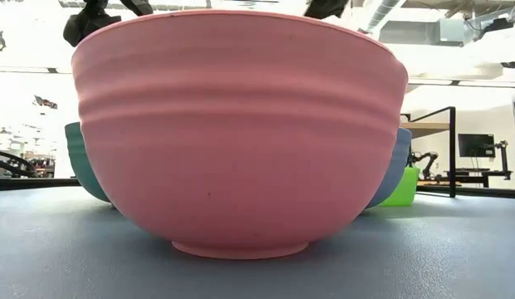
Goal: Place and stack bowls onto a shelf
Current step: Stack the orange transparent bowl on top of the yellow transparent bowl on the shelf
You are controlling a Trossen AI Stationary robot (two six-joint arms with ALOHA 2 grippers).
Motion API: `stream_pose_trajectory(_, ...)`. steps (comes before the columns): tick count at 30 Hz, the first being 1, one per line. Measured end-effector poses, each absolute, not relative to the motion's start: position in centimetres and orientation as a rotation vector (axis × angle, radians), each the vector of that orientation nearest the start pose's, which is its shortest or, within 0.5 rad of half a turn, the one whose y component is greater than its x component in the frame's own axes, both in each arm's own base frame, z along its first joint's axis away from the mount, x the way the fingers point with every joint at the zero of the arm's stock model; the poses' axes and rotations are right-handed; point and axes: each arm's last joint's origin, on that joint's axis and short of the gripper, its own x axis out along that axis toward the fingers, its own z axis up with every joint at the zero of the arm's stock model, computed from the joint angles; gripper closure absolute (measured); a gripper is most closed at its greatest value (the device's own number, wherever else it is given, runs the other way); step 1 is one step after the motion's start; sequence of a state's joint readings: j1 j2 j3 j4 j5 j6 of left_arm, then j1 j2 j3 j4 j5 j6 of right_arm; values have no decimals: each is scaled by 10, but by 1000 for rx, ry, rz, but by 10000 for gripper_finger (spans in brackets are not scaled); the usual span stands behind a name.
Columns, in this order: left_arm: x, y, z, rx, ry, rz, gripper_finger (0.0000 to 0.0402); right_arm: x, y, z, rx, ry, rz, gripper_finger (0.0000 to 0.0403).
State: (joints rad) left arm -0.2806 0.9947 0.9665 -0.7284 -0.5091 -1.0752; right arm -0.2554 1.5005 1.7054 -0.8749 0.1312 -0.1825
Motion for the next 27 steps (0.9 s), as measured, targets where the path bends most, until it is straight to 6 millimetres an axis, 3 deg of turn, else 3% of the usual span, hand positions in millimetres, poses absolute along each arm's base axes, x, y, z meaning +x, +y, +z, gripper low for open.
stream_pose_trajectory(6, 187, -39, 314, -743, 502, 554, 193, 311, -117, 407, -180, 720, -336, 387)
stream_pose_trajectory(12, 187, -39, 314, -745, 500, 556, 193, 332, -137, 400, -218, 831, -294, 387)
stream_pose_trajectory(19, 187, -39, 314, -742, 495, 561, 193, 346, -143, 383, -212, 1028, -228, 387)
stream_pose_trajectory(27, 187, -39, 314, -735, 485, 575, 193, 351, -140, 374, -222, 1091, -186, 387)
